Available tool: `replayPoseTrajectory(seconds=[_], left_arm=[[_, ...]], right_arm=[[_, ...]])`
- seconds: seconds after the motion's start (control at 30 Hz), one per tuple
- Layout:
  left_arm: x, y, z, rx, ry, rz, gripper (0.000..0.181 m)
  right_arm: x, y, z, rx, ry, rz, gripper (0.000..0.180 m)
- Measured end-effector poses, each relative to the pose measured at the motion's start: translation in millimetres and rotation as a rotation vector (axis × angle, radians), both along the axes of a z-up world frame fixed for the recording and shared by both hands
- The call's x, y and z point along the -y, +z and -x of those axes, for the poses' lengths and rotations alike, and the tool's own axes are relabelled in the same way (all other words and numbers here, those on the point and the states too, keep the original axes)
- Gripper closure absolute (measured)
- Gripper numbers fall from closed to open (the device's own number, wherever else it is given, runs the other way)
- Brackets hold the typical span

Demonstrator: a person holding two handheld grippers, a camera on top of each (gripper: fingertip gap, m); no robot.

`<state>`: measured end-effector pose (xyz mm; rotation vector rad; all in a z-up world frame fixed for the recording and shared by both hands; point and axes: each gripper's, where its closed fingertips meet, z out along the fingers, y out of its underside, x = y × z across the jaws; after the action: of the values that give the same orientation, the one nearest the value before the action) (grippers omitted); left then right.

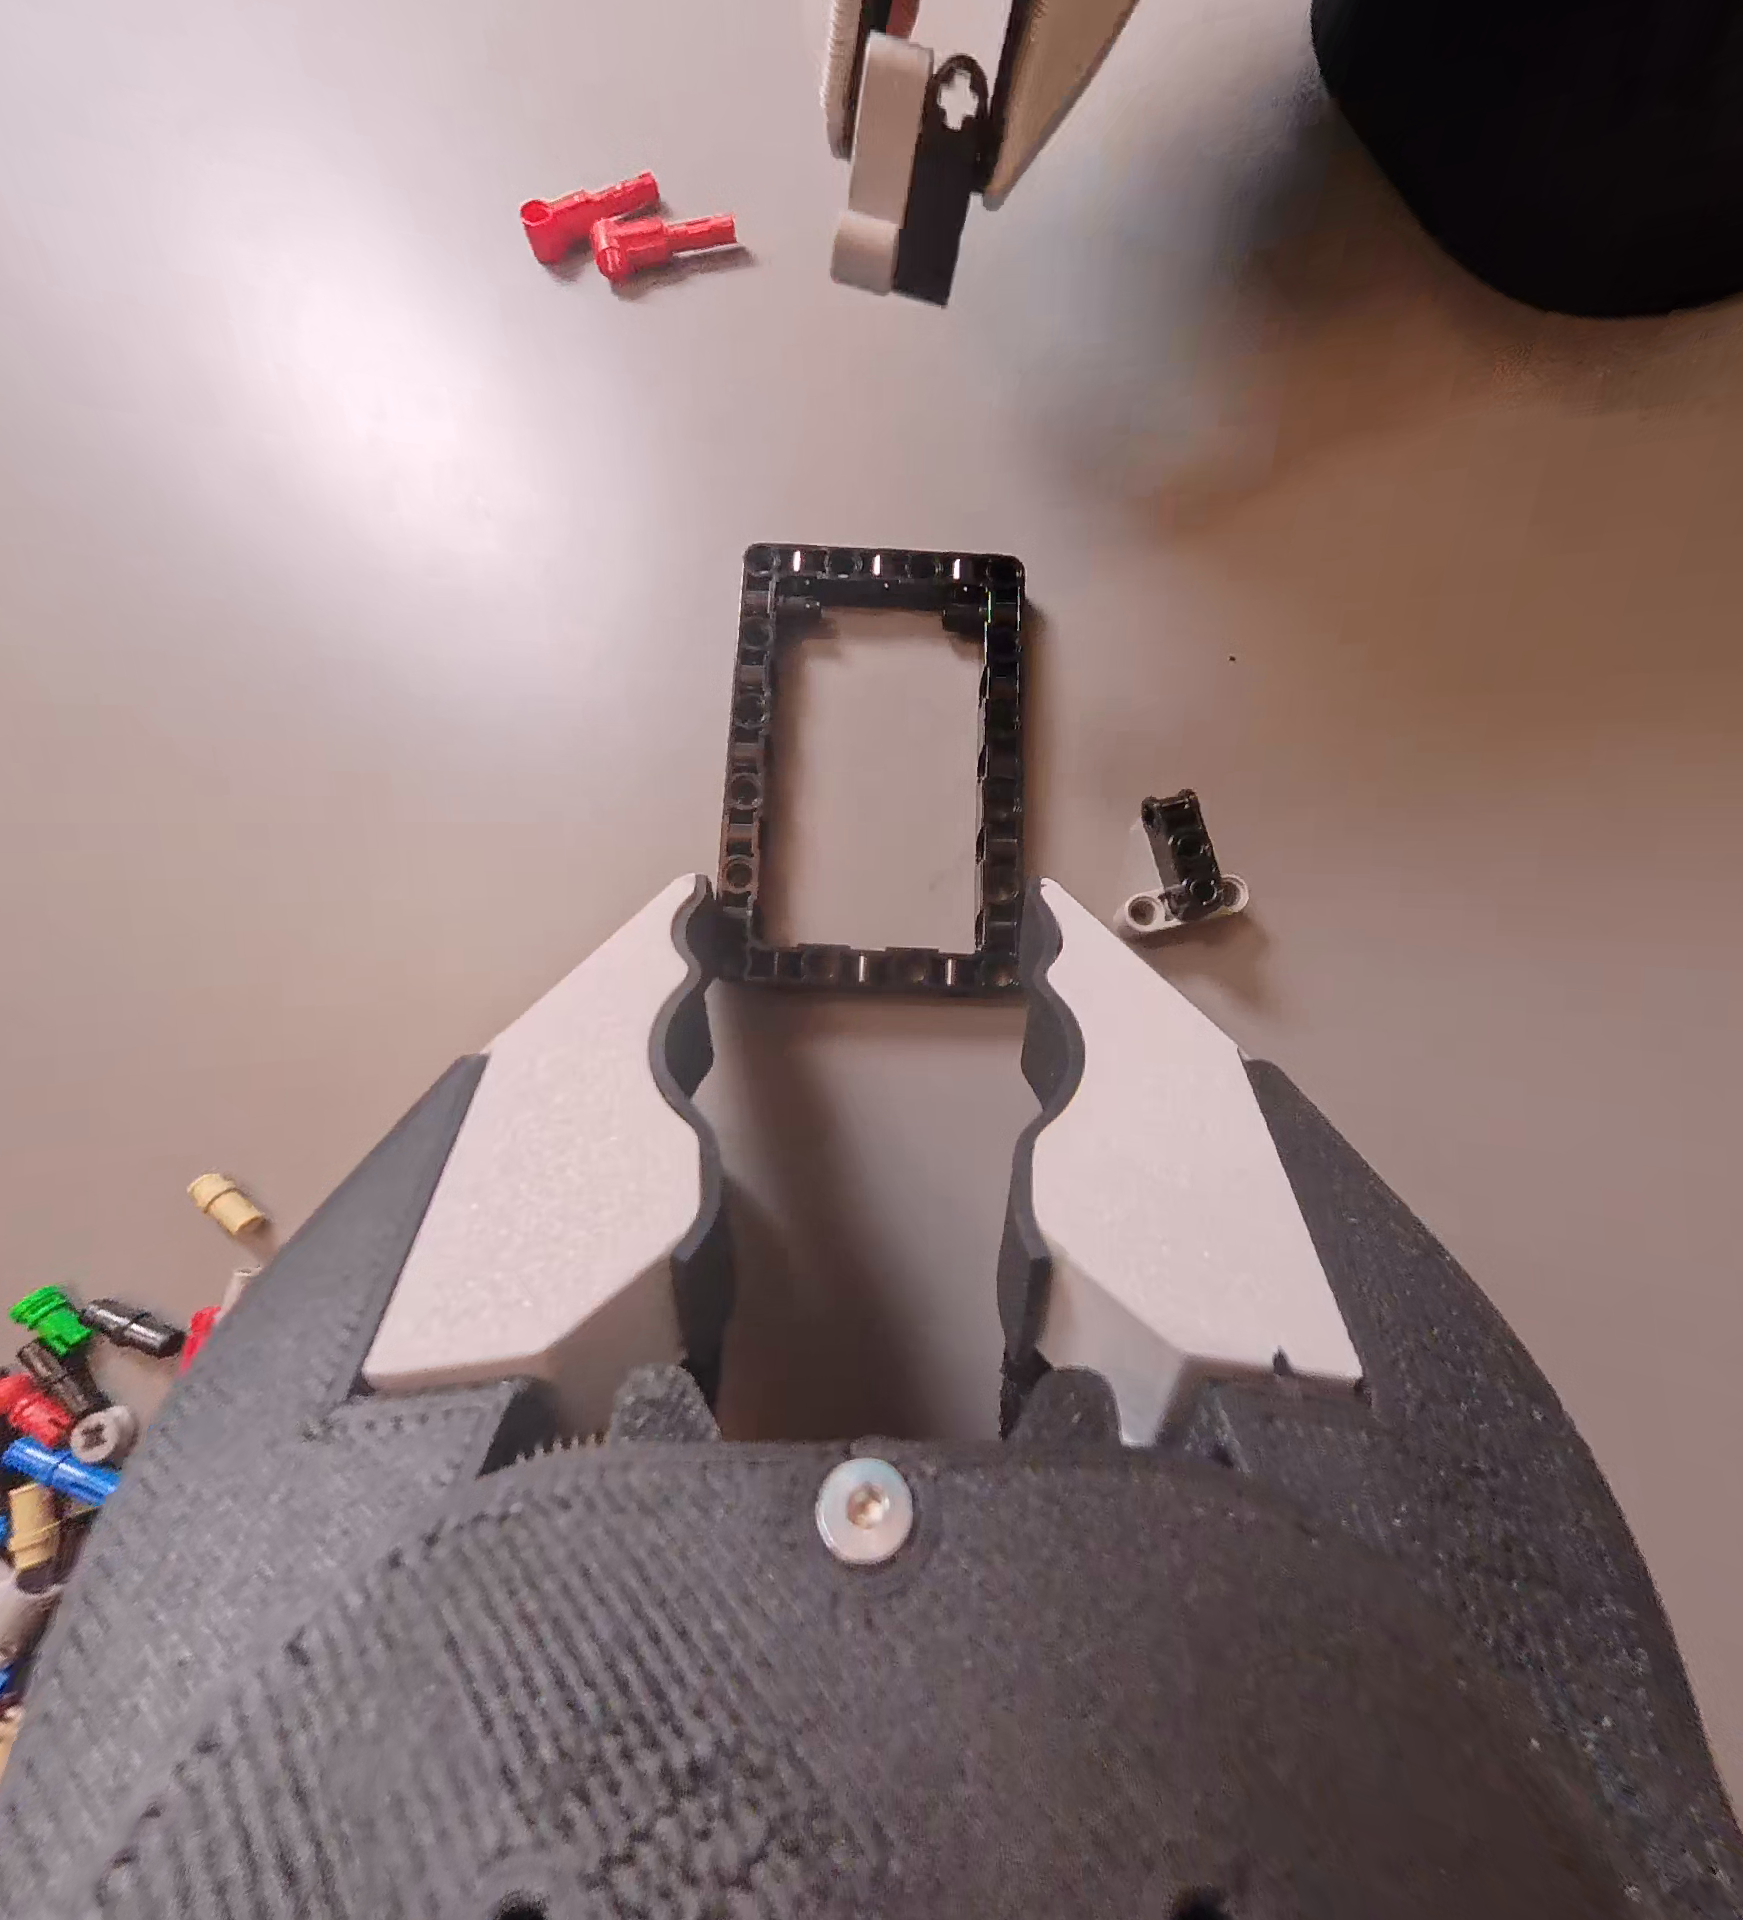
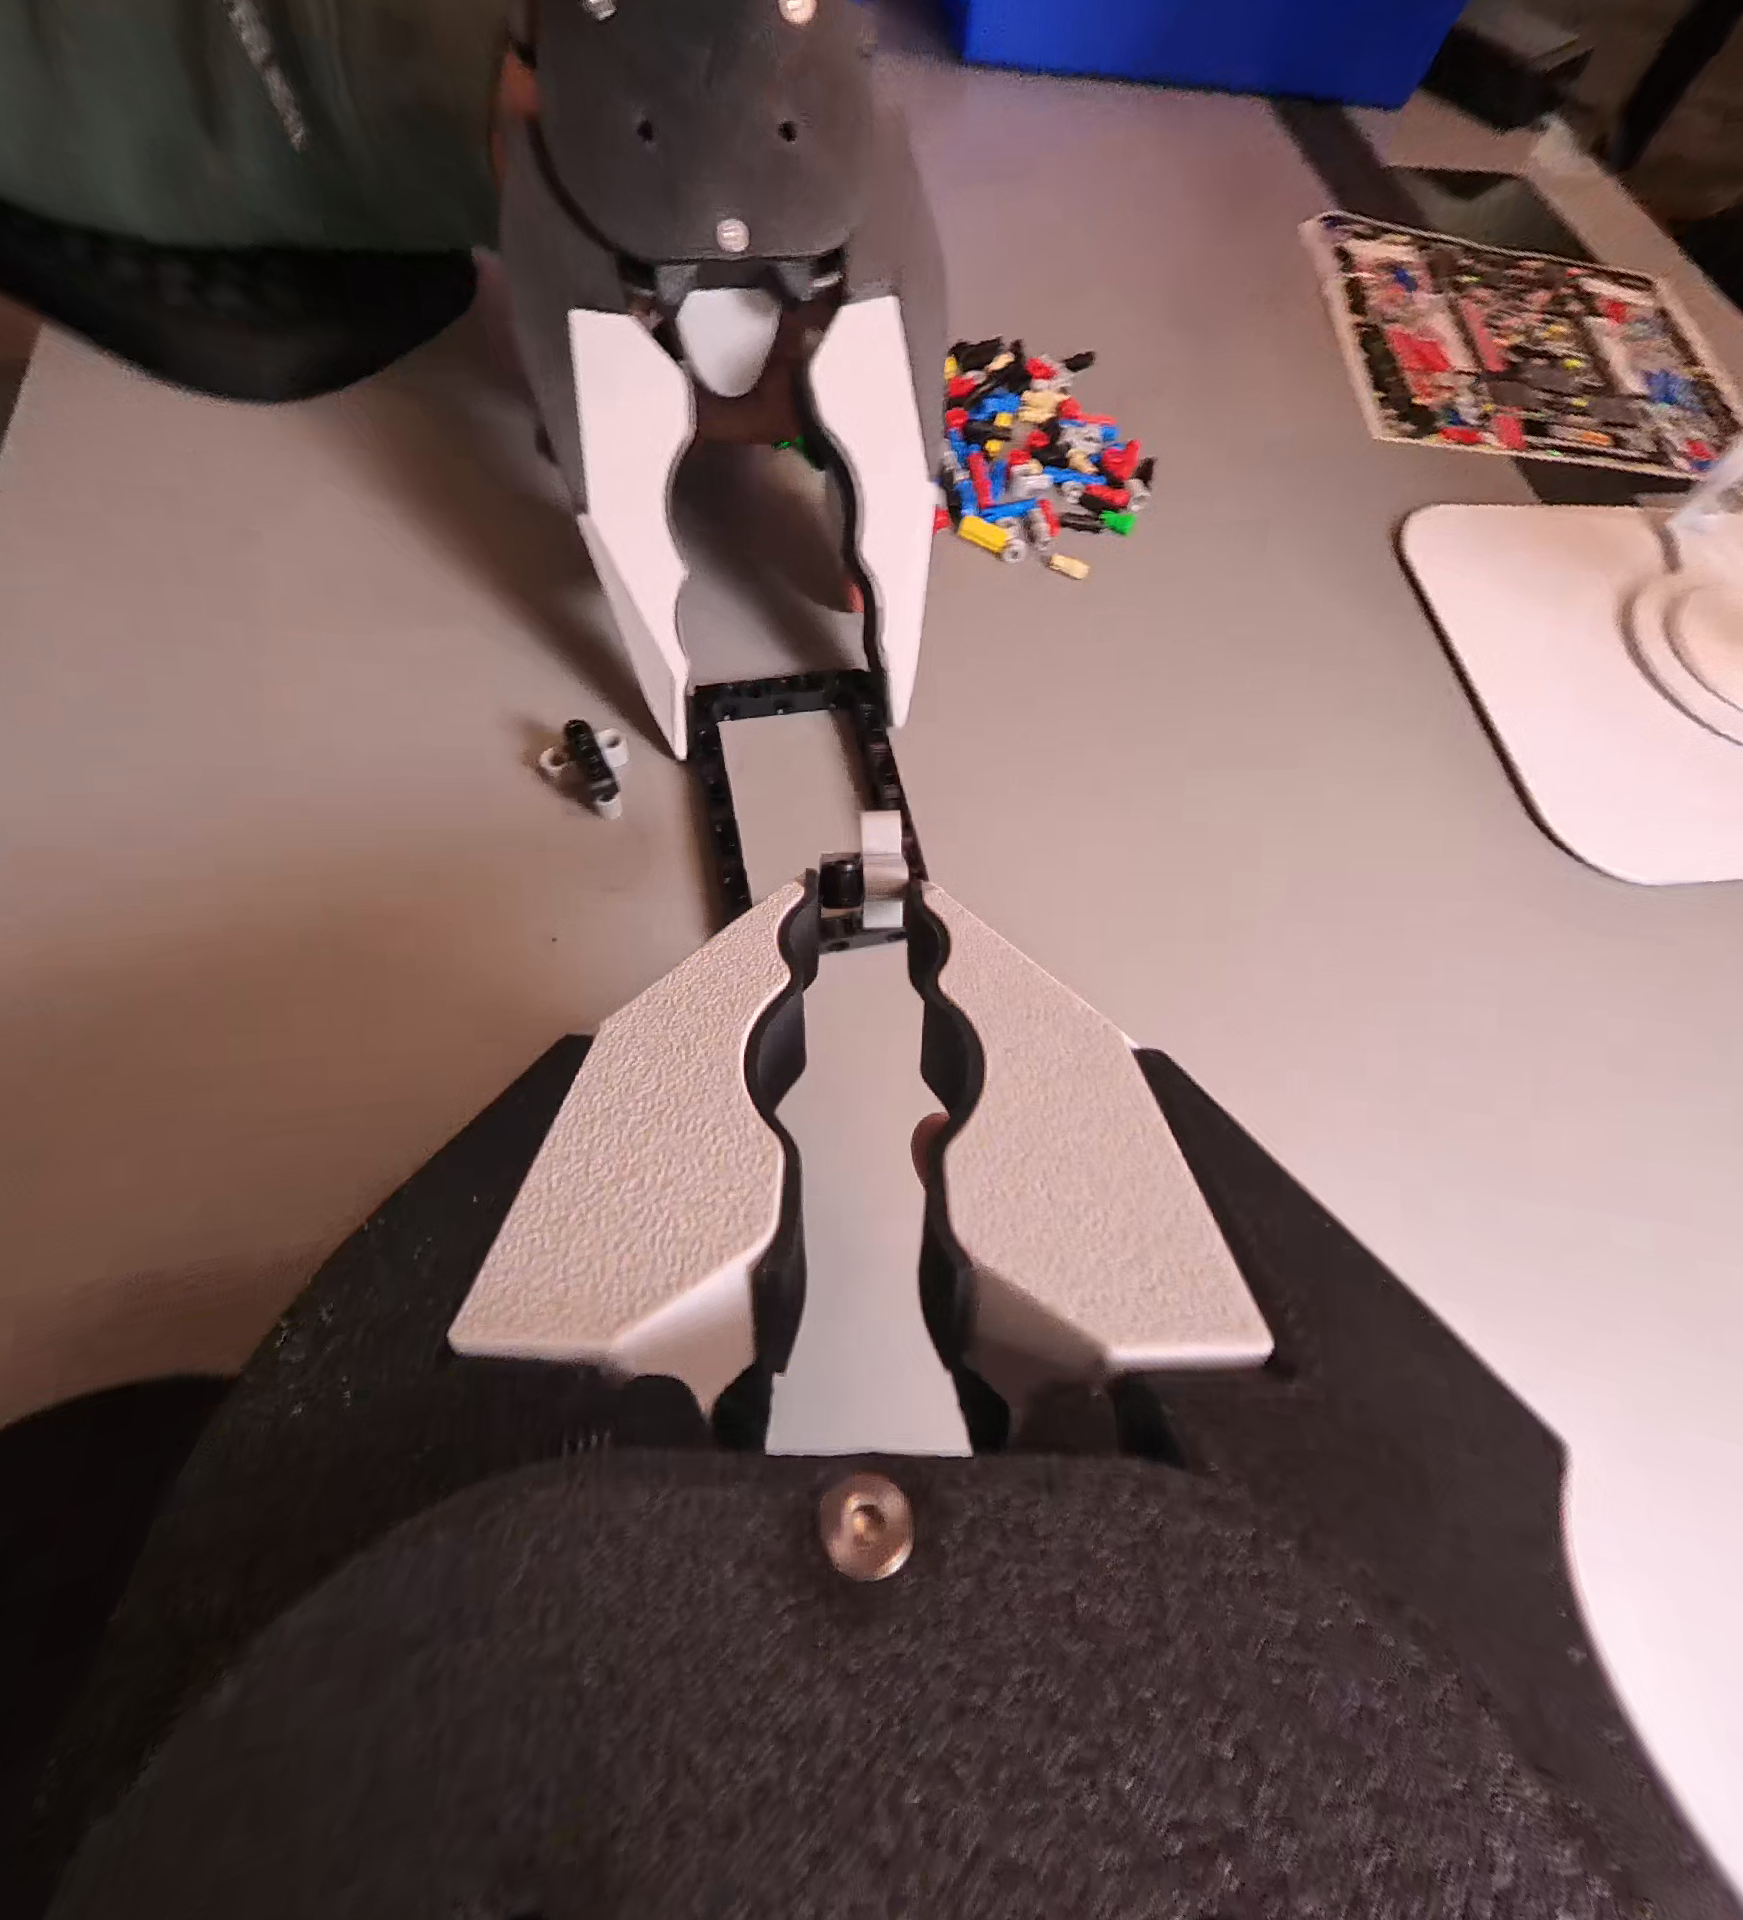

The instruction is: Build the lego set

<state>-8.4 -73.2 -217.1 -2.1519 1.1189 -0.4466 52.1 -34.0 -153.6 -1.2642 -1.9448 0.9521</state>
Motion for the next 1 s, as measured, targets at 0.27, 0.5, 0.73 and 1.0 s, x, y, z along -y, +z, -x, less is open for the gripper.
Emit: replayPoseTrajectory(seconds=[0.27,0.5,0.73,1.0], left_arm=[[2.8,-0.2,-0.8,0.044,0.011,0.0,0.122],[4.7,0.0,0.7,0.032,0.012,-0.021,0.122],[6.1,-0.4,0.7,0.022,0.01,-0.006,0.122],[6.7,-0.4,1.4,0.013,0.022,-0.003,0.122]], right_arm=[[8.7,-6.3,19.7,0.172,0.163,-0.047,0.166],[11.1,-11.0,31.8,0.241,0.213,-0.051,0.166],[10.1,-10.6,35.4,0.296,0.238,-0.066,0.166],[15.5,-18.5,38.2,0.368,0.268,-0.054,0.166]])
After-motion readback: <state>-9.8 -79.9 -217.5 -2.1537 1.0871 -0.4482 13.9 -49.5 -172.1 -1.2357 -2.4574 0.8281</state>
